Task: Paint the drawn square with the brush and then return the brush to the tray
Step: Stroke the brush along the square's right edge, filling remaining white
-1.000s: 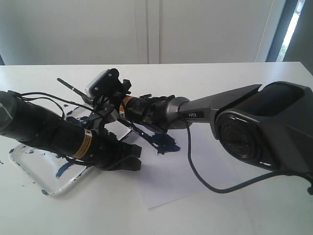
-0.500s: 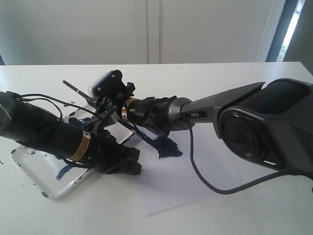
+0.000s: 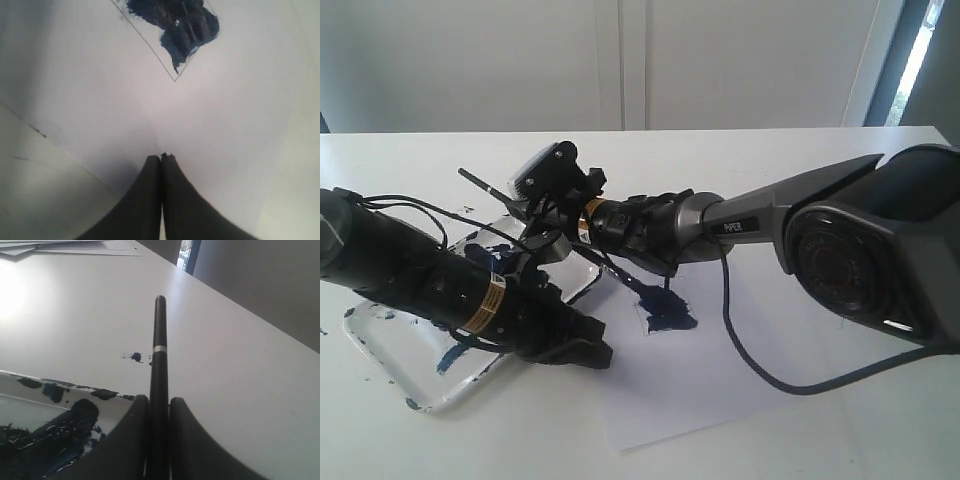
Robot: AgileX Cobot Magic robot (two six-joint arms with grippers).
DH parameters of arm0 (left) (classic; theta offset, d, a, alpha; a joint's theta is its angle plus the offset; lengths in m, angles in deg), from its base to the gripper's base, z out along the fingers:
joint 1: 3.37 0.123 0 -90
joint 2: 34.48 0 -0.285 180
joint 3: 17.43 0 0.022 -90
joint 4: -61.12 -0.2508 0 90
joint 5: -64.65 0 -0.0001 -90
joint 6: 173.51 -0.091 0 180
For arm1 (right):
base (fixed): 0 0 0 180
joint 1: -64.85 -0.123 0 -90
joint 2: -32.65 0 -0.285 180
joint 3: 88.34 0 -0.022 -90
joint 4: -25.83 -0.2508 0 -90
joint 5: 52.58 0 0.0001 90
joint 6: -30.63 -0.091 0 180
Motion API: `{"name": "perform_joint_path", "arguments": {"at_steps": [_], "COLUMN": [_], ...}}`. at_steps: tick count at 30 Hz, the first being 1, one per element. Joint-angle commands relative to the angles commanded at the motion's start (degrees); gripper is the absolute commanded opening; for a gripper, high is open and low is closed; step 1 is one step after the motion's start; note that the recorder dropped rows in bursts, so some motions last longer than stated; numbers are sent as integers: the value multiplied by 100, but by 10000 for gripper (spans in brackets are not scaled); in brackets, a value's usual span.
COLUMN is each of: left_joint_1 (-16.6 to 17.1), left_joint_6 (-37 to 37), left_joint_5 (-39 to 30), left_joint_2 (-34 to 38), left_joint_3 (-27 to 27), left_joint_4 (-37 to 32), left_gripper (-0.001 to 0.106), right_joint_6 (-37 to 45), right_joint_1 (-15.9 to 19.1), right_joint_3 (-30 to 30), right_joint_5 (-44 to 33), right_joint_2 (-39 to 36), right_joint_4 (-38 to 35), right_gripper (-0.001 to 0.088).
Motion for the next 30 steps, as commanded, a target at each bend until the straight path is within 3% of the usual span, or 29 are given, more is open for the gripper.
{"name": "perform_joint_path", "arguments": {"at_steps": [3,11,19,24,30], "left_joint_1": [0,0,0,0,0], "left_joint_6": [27,61,61,61,61], "left_joint_5": [-9,-78,-64,6,6], "left_joint_2": [2,2,2,2,2], "left_joint_3": [0,0,0,0,0], "left_joint_4": [0,0,0,0,0], "left_gripper": [49,49,49,49,49], "right_joint_6": [-90,-116,197,626,613], "right_joint_1": [0,36,85,256,448], "right_joint_3": [333,760,754,754,745], "right_joint_5": [637,1074,1161,1161,1723], "right_joint_2": [0,12,21,21,21], "right_joint_4": [-76,-258,-324,-752,-836], "right_gripper": [0,0,0,0,0]}}
